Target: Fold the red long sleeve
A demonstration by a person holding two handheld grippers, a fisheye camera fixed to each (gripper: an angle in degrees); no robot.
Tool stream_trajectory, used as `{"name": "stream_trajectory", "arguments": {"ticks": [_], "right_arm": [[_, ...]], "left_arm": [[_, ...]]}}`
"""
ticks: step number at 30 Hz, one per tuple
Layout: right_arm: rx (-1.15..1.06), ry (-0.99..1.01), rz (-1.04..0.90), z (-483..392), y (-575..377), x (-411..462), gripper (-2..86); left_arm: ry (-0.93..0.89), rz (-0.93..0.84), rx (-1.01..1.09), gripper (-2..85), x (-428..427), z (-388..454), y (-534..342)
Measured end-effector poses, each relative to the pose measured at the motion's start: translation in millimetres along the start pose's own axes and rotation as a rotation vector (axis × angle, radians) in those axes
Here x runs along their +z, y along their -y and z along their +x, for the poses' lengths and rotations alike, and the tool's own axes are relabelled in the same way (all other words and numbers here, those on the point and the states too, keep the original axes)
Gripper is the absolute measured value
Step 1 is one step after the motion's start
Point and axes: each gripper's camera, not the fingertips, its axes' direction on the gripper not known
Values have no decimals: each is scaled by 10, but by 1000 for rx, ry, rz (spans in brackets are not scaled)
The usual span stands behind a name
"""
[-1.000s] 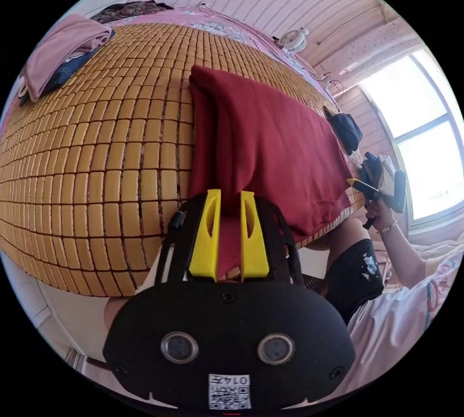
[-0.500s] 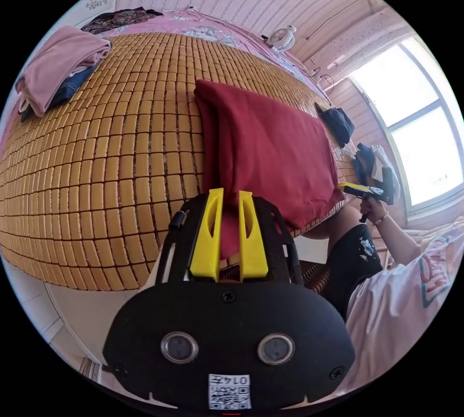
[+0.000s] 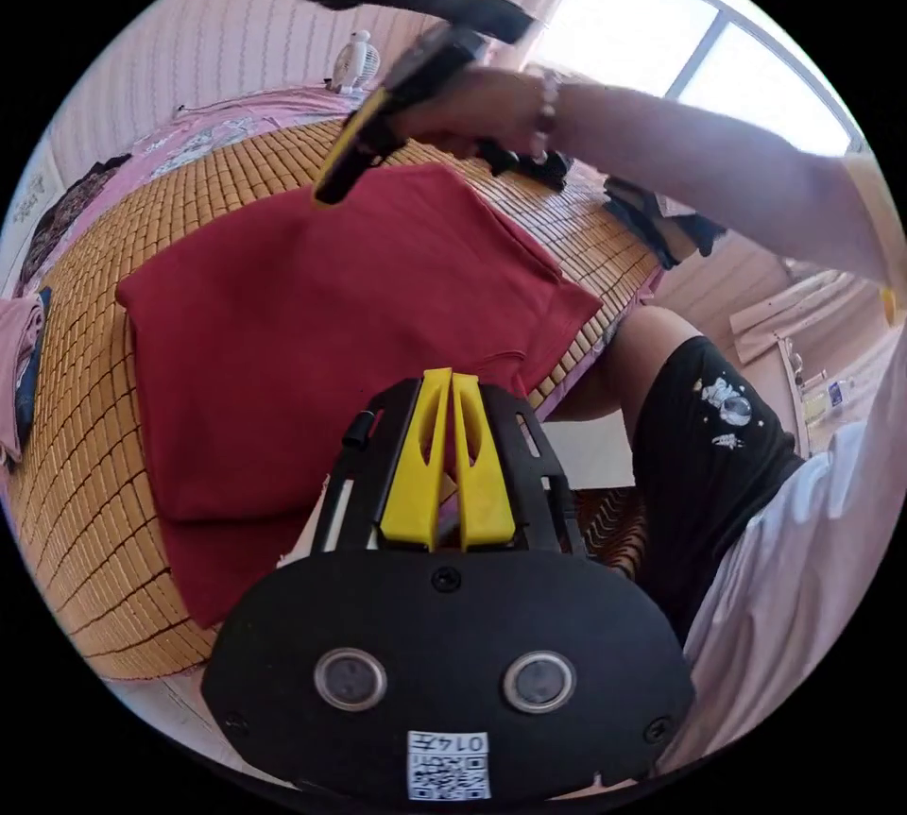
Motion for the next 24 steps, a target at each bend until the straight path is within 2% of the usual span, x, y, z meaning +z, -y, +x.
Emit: {"name": "stream_trajectory", "arguments": {"ticks": [4,6,10,16,19,21,24], "right_arm": [[4,87,-132,91,303,223,-4],[-107,96,-192,112,375,125,-4],[-125,97,-163,220,462,11,-5],[-50,134,-143,344,390,301,-5],[80,259,17,577,-31,129,-4],[217,384,268,676,-738,-126,-1],[423,406,408,633,-1836,-122,9]], "left_arm": [[-44,78,-58,-10,147,0,-221],[-47,63,-53,-10,173,24,-229],[33,58,16,-10,237,199,-277],[40,51,37,-10,316,293,-382],[28,84,47,-9,308,332,-473],[-9,111,66,-9,264,383,-526],[-76,195,81,-5,173,473,-572]]}}
